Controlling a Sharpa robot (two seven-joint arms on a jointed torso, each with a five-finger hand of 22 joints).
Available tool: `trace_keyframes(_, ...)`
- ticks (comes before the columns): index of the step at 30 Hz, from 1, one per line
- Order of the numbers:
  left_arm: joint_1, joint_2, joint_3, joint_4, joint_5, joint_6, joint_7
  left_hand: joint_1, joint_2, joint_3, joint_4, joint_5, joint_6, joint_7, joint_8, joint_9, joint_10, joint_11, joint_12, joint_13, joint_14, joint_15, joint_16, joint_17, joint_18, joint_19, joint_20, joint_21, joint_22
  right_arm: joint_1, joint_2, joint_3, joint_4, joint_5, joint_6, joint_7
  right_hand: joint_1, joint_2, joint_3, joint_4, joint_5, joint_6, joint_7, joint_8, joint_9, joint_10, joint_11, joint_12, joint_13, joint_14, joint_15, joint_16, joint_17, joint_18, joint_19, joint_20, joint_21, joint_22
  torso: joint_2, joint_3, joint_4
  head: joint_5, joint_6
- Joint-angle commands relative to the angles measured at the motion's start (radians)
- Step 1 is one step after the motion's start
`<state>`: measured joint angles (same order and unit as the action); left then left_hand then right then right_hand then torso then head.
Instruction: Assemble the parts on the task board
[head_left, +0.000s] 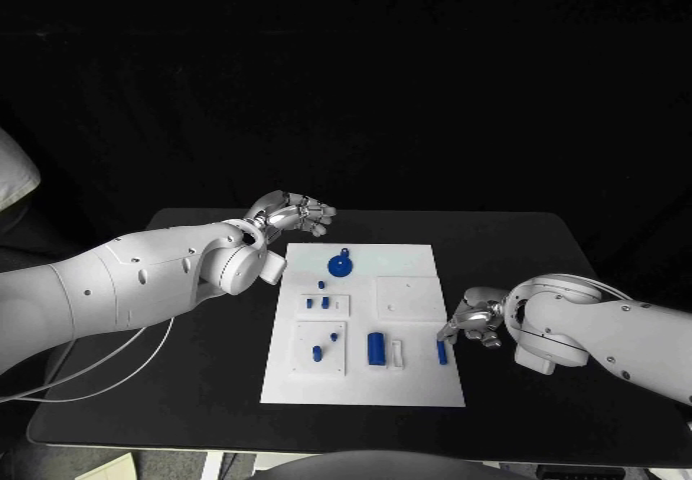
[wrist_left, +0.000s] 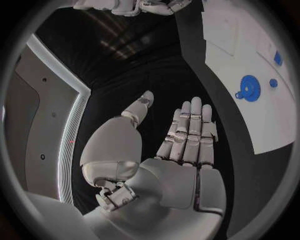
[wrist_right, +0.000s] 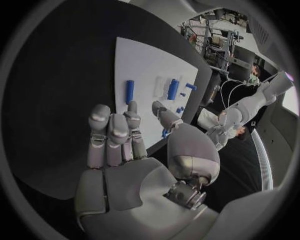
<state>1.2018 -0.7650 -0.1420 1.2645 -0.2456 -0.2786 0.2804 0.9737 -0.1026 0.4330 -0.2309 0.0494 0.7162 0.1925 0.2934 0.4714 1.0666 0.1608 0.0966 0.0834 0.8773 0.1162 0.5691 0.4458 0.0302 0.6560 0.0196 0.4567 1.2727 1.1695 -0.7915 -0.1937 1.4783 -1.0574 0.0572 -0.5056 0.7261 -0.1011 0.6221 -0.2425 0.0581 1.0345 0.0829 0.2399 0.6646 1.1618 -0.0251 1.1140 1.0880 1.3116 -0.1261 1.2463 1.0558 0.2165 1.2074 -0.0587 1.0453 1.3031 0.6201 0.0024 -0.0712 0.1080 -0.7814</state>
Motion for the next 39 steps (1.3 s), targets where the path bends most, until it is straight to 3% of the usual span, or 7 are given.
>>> trace_keyframes(1,0.001,0.003,0.001,0.002,0.002,0.007,0.009,-0.008,0.001,-0.001,0.006,0.002,-0.008,0.023,0.005,-0.001,0.003,0.006,-0.006,0.001,0.006,0.003,-0.005,0.001,0.012,0.006,0.000,-0.006,0.002,-0.001,0.003,-0.001,-0.007,-0.091,0.049,-0.028,0.015,-0.002,0.004,-0.007,-0.006,0.006,0.003,0.007,0.002,0.007,-0.001,-0.003,0.000,0.005,-0.004,-0.004,0.001,0.045,0.007,0.000,0.002,-0.001,0.001,0.0007,0.0005,-0.003,0.002)
trace_keyframes(15,0.001,0.006,0.001,0.001,0.002,0.010,0.010,-0.008,0.001,-0.001,0.006,0.002,-0.007,0.023,0.006,-0.001,0.004,0.006,-0.006,0.001,0.006,0.003,-0.005,0.002,0.012,0.006,0.000,-0.006,0.002,-0.021,0.039,-0.009,-0.039,-0.150,0.010,-0.049,0.016,-0.012,0.012,0.006,-0.008,0.008,0.002,0.008,0.004,0.009,-0.001,-0.004,-0.001,0.005,-0.005,-0.004,0.003,0.045,0.009,0.001,0.002,-0.002,0.001,-0.0014,0.0036,-0.011,-0.001)
trace_keyframes(20,0.001,0.006,0.001,0.000,0.002,0.010,0.009,-0.008,0.001,-0.001,0.007,0.002,-0.008,0.023,0.006,-0.001,0.004,0.006,-0.006,0.001,0.006,0.003,-0.006,0.002,0.012,0.006,0.000,-0.007,0.003,-0.045,0.054,-0.011,-0.045,-0.146,0.009,-0.047,0.016,-0.011,0.014,0.009,-0.008,0.009,0.002,0.008,0.005,0.009,-0.002,-0.004,-0.001,0.005,-0.005,-0.003,0.003,0.045,0.009,0.001,0.003,-0.002,0.001,-0.0016,0.0042,-0.010,-0.004)
trace_keyframes(30,0.001,0.005,0.001,0.000,0.002,0.011,0.009,-0.008,0.001,-0.001,0.007,0.002,-0.007,0.023,0.006,-0.001,0.004,0.006,-0.006,0.001,0.006,0.003,-0.006,0.003,0.012,0.006,0.000,-0.007,0.003,-0.066,0.075,-0.012,-0.055,-0.162,-0.002,-0.043,0.038,-0.001,0.025,0.002,-0.009,0.010,0.001,0.008,0.008,0.010,-0.003,-0.005,-0.001,0.005,-0.005,-0.003,0.004,0.045,0.009,0.001,0.004,-0.001,0.001,-0.0010,0.0027,-0.006,-0.010)
trace_keyframes(39,0.001,0.005,0.001,0.002,0.002,0.012,0.008,-0.008,0.001,-0.001,0.007,0.002,-0.007,0.022,0.006,-0.002,0.004,0.006,-0.006,0.001,0.006,0.003,-0.006,0.003,0.012,0.006,0.000,-0.008,0.003,-0.080,0.108,-0.016,-0.079,-0.275,-0.002,-0.035,0.068,0.020,0.041,-0.009,-0.009,0.012,0.000,0.009,0.011,0.012,-0.003,-0.005,-0.001,0.005,-0.006,-0.002,0.005,0.045,0.009,0.002,0.006,-0.001,0.002,-0.0010,0.0037,-0.006,-0.010)
